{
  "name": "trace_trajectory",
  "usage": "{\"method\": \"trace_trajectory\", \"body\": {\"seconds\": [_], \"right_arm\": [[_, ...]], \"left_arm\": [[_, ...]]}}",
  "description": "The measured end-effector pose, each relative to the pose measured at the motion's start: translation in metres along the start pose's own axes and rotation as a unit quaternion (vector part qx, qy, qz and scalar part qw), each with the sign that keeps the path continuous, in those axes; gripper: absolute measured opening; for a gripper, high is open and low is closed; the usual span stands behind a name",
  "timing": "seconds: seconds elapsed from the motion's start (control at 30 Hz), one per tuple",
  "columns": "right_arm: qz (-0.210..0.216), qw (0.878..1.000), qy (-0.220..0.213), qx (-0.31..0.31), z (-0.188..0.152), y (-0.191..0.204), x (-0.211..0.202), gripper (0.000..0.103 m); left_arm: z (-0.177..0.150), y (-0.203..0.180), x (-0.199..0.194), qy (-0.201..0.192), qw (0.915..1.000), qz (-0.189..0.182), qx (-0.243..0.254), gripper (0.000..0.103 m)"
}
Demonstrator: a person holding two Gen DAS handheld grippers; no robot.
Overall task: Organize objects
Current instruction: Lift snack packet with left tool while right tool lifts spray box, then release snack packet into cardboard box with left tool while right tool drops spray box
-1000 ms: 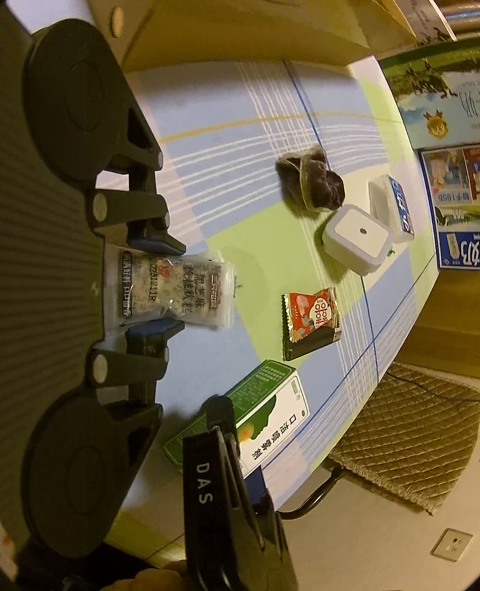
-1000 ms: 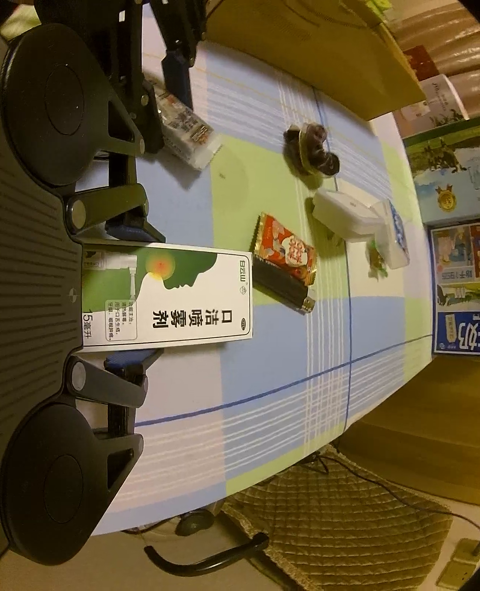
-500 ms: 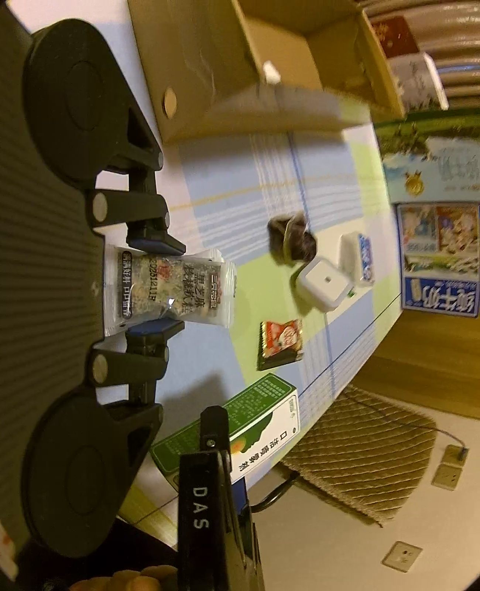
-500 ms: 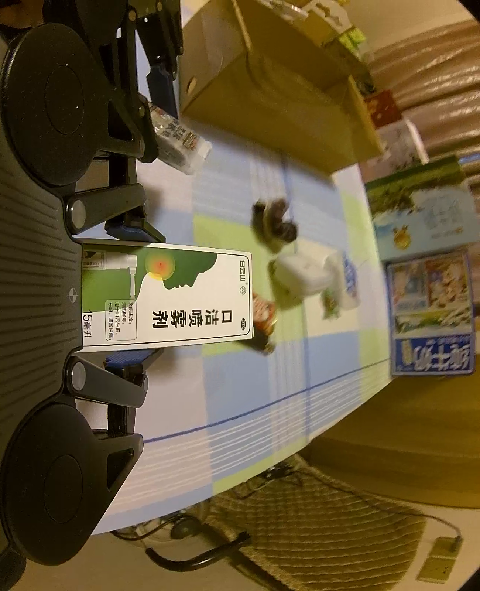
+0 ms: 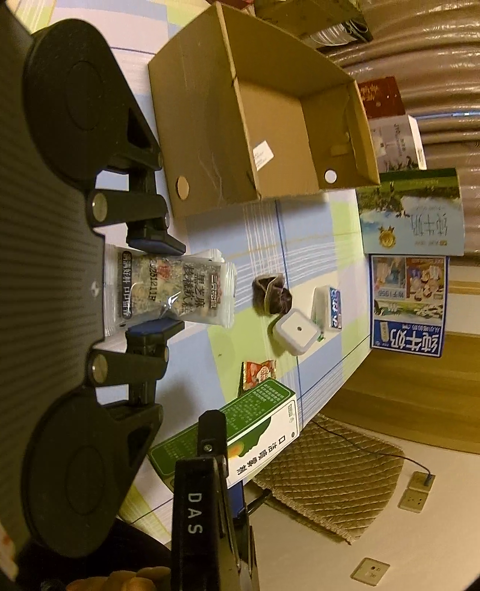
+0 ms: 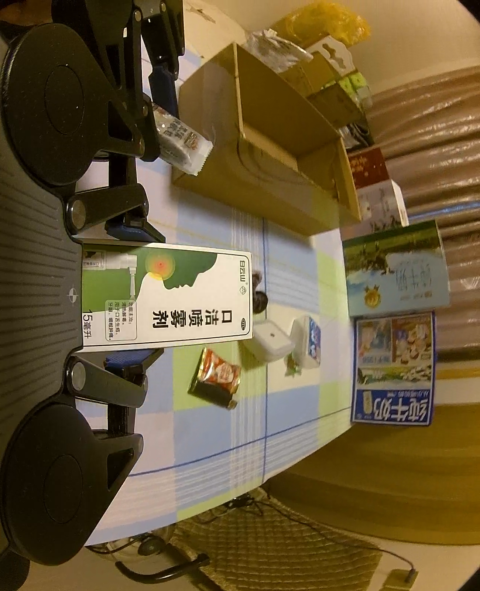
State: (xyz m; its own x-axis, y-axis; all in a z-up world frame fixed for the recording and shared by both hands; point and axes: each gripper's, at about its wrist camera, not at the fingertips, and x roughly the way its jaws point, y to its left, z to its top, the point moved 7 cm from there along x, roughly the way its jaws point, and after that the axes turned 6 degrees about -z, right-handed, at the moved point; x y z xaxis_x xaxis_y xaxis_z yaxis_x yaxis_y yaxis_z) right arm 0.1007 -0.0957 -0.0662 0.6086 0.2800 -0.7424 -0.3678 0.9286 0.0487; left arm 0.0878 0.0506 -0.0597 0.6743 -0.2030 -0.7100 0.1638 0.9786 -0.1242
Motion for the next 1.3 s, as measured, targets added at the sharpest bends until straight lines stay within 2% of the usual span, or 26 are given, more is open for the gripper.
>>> {"method": "trace_trajectory", "body": {"seconds": [0.93, 1.3], "right_arm": [[0.022, 0.999, -0.004, -0.04, 0.003, 0.041, 0.001, 0.052], [0.048, 0.997, -0.011, -0.054, 0.027, 0.073, 0.01, 0.052]], "left_arm": [[0.005, 0.025, -0.035, -0.027, 0.9994, 0.017, -0.015, 0.031], [0.019, 0.056, -0.049, -0.043, 0.9983, 0.034, -0.02, 0.031]]}}
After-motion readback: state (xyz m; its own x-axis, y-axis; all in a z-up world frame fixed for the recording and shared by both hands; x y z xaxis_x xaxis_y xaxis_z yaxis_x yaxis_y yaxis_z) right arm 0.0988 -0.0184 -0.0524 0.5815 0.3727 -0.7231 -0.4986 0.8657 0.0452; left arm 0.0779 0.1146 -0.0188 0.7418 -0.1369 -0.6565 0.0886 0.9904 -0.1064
